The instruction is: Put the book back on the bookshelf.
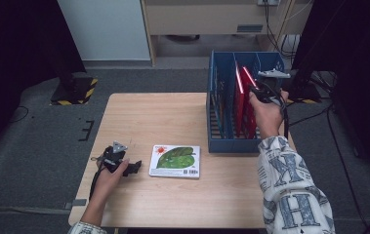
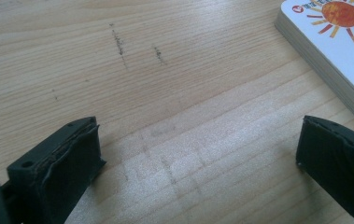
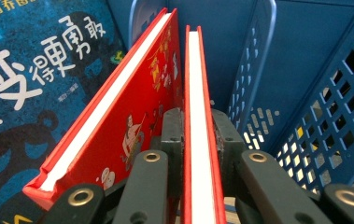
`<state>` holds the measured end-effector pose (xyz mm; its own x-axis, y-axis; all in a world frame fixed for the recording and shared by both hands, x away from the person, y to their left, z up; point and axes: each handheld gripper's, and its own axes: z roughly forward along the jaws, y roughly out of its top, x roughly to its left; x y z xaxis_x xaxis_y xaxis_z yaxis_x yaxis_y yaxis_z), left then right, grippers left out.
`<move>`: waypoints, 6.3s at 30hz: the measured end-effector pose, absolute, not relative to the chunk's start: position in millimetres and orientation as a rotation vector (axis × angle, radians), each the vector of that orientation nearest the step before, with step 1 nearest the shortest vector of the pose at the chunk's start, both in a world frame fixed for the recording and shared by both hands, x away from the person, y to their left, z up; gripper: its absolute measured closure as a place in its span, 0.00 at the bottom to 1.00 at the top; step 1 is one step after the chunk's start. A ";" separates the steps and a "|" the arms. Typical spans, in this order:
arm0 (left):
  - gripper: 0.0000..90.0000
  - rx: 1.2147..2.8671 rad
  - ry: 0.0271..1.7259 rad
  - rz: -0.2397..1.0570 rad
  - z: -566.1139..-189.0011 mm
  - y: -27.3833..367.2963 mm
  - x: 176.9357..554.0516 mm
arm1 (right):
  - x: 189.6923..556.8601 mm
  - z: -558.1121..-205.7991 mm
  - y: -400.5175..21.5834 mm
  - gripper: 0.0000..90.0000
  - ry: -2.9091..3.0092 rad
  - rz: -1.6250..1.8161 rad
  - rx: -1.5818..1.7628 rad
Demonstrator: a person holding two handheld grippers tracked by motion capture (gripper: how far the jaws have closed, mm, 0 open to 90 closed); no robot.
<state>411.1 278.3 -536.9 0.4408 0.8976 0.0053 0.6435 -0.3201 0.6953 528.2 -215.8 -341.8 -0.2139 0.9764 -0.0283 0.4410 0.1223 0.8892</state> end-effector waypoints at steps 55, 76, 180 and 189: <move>0.00 2.065 1.287 0.526 -537.2 277.7 411.2 | 555.5 -349.5 -203.9 0.88 1.623 1.046 1.374; 0.00 2.071 1.285 0.525 -537.0 277.7 411.4 | 552.0 -350.2 -205.1 0.81 1.615 1.105 1.397; 0.12 2.100 1.025 0.342 -527.0 221.5 396.7 | 367.2 -511.8 -103.0 0.25 2.536 1.103 0.955; 0.20 2.107 0.989 0.247 -530.0 213.8 396.8 | 375.8 -523.9 -92.9 0.24 2.550 1.101 0.950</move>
<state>396.8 213.8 -530.0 0.6784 0.7208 -0.1423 0.5694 -0.3934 0.7218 375.8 -92.9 -523.9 -0.7716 0.6331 0.0623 0.4795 0.5143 0.7110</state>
